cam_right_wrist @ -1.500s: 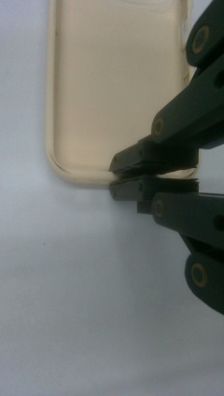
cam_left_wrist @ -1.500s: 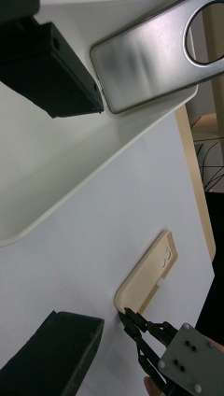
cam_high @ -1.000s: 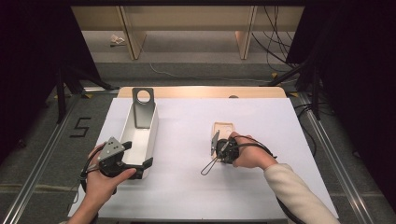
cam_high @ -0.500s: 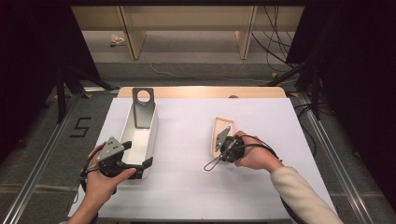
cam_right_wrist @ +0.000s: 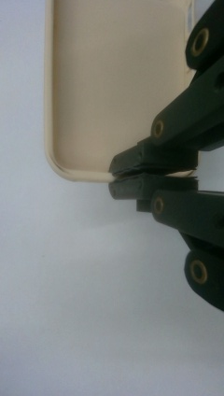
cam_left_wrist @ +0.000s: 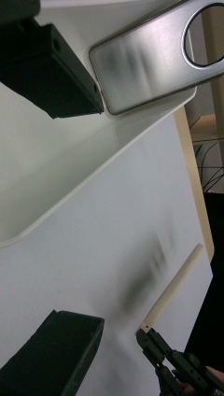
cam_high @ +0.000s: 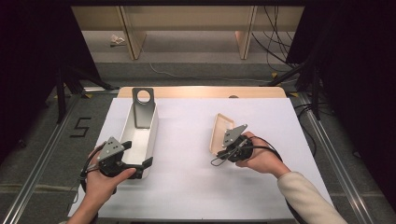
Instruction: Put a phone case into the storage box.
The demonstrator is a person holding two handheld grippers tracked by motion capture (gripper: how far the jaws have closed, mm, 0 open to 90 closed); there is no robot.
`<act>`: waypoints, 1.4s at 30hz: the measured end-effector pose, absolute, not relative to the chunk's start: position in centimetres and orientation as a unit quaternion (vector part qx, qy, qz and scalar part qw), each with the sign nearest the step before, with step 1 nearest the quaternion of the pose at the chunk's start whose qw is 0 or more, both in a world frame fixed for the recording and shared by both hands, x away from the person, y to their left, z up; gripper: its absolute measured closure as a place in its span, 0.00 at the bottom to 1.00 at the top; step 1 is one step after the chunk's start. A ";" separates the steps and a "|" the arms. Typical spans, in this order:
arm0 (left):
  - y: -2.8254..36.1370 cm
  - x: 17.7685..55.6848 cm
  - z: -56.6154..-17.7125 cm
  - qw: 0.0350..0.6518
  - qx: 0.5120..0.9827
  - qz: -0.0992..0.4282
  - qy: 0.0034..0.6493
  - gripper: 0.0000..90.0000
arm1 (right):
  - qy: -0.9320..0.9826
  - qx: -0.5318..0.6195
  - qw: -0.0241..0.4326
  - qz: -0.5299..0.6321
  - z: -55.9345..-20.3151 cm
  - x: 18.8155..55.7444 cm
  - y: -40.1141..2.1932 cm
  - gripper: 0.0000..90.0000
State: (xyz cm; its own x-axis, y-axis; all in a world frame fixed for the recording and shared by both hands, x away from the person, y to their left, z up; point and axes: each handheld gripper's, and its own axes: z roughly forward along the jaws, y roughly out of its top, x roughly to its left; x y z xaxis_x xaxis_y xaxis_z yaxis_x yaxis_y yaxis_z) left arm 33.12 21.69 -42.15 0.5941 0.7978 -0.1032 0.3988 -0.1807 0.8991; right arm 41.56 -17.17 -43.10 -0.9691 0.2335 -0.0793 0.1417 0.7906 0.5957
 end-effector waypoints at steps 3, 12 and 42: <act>21.7 33.1 -42.1 0.497 0.741 0.202 0.403 0.00 | 0.934 0.104 0.072 0.333 -42.9 41.2 -17.5 0.98; 21.6 33.1 -42.1 0.496 0.742 0.202 0.404 0.00 | 0.916 0.114 0.061 0.379 -42.7 40.2 -18.4 0.98; 20.6 34.0 -41.2 0.489 0.748 0.203 0.401 0.04 | 0.897 0.095 0.046 0.428 -42.5 37.5 -18.5 0.98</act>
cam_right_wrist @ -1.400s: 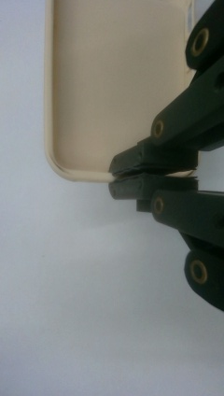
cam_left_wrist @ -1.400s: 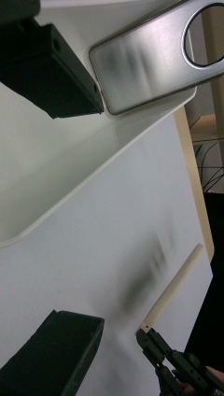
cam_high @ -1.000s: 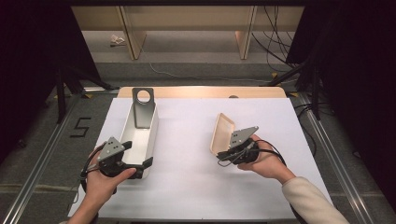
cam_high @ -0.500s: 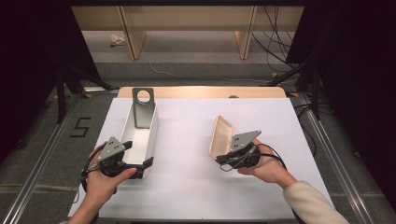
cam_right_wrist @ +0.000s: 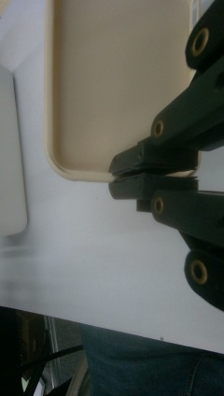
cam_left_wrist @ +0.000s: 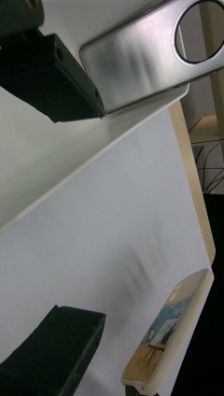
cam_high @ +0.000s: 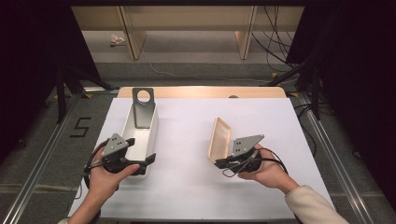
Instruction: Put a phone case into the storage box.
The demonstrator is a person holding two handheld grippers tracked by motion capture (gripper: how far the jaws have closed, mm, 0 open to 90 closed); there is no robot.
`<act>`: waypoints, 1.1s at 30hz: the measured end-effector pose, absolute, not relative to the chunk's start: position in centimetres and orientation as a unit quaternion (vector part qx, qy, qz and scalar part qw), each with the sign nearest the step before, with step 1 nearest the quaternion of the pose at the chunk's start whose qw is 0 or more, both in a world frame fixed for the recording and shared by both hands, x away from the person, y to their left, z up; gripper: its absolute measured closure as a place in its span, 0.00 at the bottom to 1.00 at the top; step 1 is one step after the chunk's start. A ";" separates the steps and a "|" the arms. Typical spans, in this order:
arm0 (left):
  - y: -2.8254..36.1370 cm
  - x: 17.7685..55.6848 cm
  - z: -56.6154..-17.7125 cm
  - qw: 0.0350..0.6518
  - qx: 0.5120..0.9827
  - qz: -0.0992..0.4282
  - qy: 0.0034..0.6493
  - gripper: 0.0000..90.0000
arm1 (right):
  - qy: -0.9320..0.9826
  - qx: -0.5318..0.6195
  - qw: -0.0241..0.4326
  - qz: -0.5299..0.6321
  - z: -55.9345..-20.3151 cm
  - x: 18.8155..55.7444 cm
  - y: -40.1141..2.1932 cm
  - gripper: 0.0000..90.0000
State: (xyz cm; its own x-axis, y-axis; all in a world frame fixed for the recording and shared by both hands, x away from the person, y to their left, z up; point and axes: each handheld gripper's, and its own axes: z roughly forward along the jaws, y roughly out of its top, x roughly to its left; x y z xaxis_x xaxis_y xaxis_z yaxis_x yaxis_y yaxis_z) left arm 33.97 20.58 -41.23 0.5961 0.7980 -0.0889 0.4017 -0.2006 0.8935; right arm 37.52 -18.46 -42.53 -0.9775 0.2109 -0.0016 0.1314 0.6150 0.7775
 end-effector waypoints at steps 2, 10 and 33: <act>20.3 34.2 -41.0 0.490 0.749 0.201 0.399 0.04 | 0.896 0.095 0.045 0.431 -42.5 37.4 -18.5 0.98; 19.2 35.3 -40.1 0.493 0.750 0.193 0.396 0.05 | 0.895 0.090 0.046 0.435 -42.5 37.1 -18.2 0.98; 16.2 37.4 -39.2 0.501 0.756 0.175 0.384 0.07 | 0.895 0.077 0.047 0.437 -42.4 36.5 -17.4 0.98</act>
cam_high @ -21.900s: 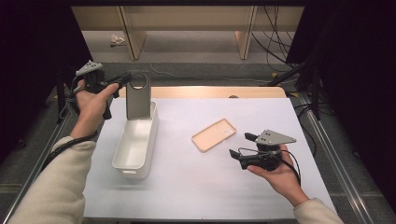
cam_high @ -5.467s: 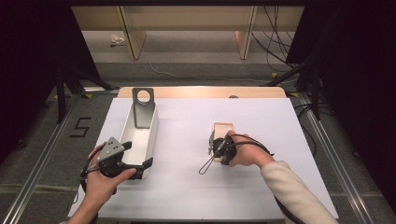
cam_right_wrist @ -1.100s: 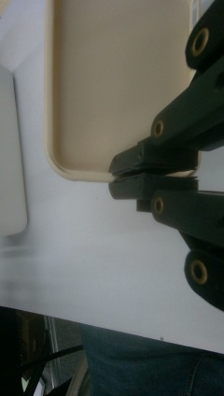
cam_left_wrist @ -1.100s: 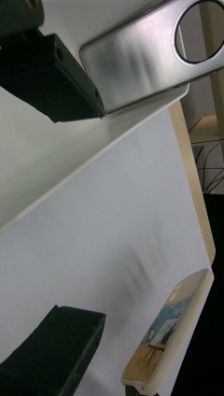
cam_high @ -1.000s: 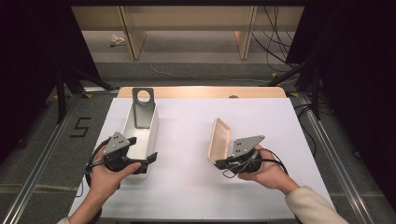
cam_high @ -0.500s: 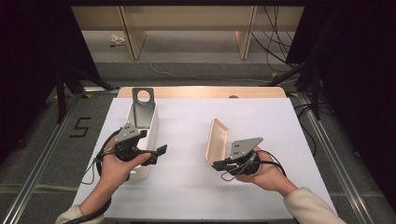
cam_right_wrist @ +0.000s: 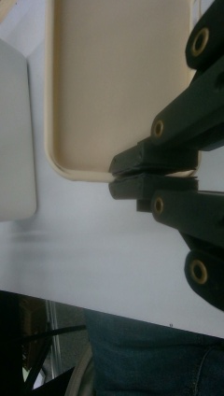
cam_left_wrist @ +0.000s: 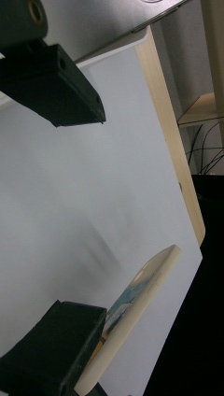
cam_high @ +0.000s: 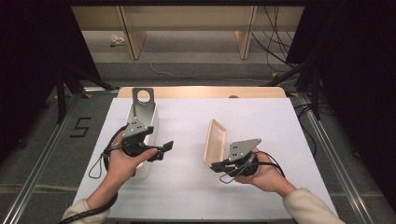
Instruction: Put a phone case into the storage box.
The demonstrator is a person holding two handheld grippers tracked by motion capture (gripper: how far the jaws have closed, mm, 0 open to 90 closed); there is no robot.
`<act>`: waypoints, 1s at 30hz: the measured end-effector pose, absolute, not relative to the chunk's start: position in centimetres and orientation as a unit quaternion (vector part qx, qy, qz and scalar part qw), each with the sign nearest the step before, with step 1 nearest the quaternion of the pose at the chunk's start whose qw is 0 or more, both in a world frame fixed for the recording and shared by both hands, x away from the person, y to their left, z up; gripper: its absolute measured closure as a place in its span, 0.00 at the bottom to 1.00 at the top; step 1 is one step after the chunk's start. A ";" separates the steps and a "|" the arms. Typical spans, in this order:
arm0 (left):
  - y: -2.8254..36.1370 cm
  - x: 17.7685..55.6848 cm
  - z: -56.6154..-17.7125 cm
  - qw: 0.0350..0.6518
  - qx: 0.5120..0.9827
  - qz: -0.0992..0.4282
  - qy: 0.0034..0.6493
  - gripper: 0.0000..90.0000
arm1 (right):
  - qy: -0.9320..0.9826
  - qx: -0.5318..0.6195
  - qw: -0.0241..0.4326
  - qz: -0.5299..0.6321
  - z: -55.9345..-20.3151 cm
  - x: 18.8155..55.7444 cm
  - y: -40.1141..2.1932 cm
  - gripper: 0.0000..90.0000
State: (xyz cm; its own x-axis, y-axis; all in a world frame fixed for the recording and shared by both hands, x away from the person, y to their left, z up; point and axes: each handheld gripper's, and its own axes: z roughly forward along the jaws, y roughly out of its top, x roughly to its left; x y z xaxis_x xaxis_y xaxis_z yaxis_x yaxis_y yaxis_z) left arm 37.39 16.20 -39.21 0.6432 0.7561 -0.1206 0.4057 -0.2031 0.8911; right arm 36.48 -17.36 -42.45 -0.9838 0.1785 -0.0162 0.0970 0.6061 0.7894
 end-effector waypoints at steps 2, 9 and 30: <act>16.0 37.5 -39.0 0.501 0.757 0.175 0.381 0.07 | 0.895 0.075 0.047 0.438 -42.4 36.4 -17.3 0.98; 15.4 37.6 -38.7 0.504 0.759 0.175 0.374 0.07 | 0.889 0.077 0.045 0.449 -42.2 36.2 -17.8 0.98; 14.3 38.0 -38.1 0.506 0.763 0.172 0.364 0.08 | 0.880 0.075 0.054 0.466 -41.5 34.3 -19.6 0.98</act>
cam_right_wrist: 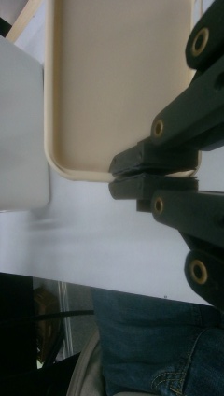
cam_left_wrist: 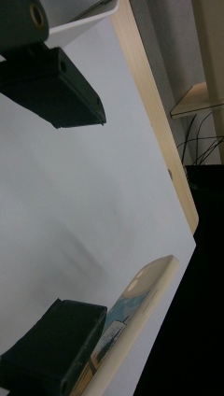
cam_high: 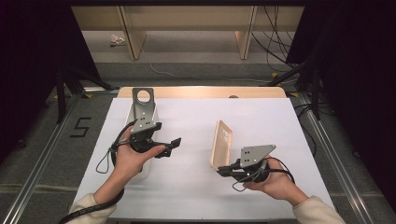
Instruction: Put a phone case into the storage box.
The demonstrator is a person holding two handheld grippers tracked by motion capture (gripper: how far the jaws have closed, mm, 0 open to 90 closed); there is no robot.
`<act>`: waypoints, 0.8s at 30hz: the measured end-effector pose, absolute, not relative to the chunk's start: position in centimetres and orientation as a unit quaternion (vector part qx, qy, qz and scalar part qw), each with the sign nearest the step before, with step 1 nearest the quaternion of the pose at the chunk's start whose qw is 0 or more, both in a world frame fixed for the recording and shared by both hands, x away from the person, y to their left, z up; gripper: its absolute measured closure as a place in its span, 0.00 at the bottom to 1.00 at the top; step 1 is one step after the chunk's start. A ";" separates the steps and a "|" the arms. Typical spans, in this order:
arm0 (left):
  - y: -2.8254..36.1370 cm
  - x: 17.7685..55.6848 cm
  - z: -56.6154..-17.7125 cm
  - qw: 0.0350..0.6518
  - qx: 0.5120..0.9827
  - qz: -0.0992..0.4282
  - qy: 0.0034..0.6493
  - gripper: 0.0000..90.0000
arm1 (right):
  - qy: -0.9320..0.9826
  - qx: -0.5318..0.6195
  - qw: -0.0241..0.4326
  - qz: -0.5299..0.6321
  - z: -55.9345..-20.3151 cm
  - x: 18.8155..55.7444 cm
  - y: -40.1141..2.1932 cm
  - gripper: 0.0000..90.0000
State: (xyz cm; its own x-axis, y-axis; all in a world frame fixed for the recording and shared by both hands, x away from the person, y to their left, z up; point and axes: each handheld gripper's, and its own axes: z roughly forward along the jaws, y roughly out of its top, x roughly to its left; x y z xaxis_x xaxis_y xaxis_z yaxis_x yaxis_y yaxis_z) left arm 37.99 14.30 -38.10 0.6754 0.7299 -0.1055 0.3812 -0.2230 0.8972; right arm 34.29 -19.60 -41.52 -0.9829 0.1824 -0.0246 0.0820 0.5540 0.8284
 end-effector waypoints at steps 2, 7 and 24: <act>14.3 38.0 -38.1 0.506 0.763 0.171 0.364 0.08 | 0.880 0.076 0.053 0.466 -41.6 34.2 -19.7 0.98; 14.0 38.1 -37.9 0.509 0.762 0.167 0.363 0.10 | 0.881 0.076 0.054 0.465 -41.6 34.0 -19.8 0.98; 9.8 39.4 -36.2 0.510 0.777 0.137 0.343 0.13 | 0.882 0.068 0.057 0.462 -41.7 33.8 -19.2 0.98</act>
